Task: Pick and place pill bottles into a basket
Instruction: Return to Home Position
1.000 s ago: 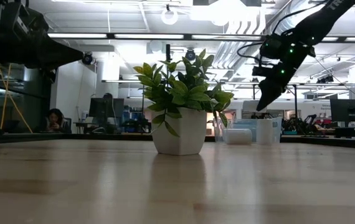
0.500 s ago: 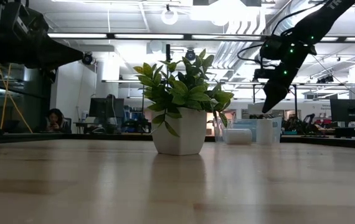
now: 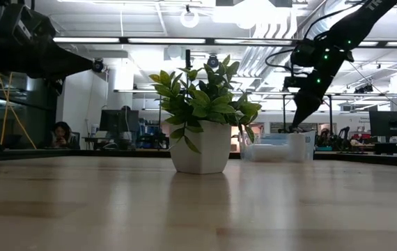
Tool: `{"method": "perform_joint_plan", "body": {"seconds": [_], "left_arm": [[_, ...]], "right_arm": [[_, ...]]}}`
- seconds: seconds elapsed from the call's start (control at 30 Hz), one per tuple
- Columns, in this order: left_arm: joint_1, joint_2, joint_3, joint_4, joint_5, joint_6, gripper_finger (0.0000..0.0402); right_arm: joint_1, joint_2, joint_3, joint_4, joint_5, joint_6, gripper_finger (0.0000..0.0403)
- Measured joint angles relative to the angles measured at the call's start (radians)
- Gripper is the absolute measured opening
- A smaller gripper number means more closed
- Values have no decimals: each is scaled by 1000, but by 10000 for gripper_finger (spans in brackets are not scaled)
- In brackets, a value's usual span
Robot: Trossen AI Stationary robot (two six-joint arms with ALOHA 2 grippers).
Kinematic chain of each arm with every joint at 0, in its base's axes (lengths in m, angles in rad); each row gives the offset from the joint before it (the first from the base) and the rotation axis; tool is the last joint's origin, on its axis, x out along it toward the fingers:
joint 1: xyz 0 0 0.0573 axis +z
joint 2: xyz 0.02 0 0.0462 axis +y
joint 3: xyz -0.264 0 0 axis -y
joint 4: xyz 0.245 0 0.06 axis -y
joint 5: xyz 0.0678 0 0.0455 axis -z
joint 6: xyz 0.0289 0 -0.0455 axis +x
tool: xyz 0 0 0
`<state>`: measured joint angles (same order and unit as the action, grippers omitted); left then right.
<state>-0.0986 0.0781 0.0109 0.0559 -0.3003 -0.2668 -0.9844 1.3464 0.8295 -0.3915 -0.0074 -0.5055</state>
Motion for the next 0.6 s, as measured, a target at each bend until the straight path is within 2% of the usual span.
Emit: {"method": "perform_joint_plan", "body": {"seconds": [0.13,0.23,0.33,0.47,0.6], "left_arm": [[0,20,0,0,3,-11,24],[0,24,0,0,-5,-19,35],[0,24,0,0,-22,-14,29],[0,24,0,1,-23,8,22],[0,24,0,1,-24,11,23]], "right_arm": [[0,-1,0,8,-19,44,202],[0,-20,0,9,-142,89,195],[4,-54,0,47,-295,203,176],[47,-108,0,105,-506,303,122],[172,-190,-67,195,-537,346,49]]}}
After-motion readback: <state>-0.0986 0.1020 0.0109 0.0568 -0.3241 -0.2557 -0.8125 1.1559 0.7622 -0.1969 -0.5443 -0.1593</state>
